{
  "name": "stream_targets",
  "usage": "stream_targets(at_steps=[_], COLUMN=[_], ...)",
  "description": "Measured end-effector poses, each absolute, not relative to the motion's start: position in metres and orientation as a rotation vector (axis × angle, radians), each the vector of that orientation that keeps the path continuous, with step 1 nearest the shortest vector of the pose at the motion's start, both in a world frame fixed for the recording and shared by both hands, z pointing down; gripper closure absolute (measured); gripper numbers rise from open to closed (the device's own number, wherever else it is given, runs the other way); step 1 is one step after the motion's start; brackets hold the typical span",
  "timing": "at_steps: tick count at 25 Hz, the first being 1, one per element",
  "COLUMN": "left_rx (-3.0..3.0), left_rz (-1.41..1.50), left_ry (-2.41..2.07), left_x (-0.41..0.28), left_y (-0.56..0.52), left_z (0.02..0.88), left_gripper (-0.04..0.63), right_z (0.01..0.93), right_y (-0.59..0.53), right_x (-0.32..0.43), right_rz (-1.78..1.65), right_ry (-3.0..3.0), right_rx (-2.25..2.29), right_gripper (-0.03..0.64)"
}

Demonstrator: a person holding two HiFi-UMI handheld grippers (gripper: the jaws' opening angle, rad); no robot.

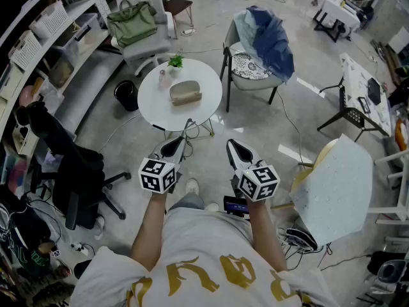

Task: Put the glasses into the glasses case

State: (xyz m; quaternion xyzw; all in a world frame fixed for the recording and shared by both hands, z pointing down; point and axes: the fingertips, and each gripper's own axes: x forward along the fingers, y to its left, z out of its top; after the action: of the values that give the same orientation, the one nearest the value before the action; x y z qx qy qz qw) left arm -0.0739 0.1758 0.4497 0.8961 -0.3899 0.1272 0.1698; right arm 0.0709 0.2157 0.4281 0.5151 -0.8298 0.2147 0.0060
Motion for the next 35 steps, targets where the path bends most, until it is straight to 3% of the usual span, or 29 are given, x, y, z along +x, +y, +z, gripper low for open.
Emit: stream_targets(at_steps=[22, 35], left_rx=[2.53, 2.483], left_rz=[0.346, 0.379], left_ry=[-1.088, -1.052], left_x=[-0.094, -0.062], left_y=[0.176, 0.049], left_z=[0.46, 0.494], left_gripper=[0.581, 0.581], right_z=[0.439, 0.47], right_y=[0.219, 0.088], right_x=[0.059, 0.091], right_rz=[0.71, 0.773], right_ry=[-2.558, -2.491], right_rx=[1.656, 1.639], right_gripper=[0.594, 0.594])
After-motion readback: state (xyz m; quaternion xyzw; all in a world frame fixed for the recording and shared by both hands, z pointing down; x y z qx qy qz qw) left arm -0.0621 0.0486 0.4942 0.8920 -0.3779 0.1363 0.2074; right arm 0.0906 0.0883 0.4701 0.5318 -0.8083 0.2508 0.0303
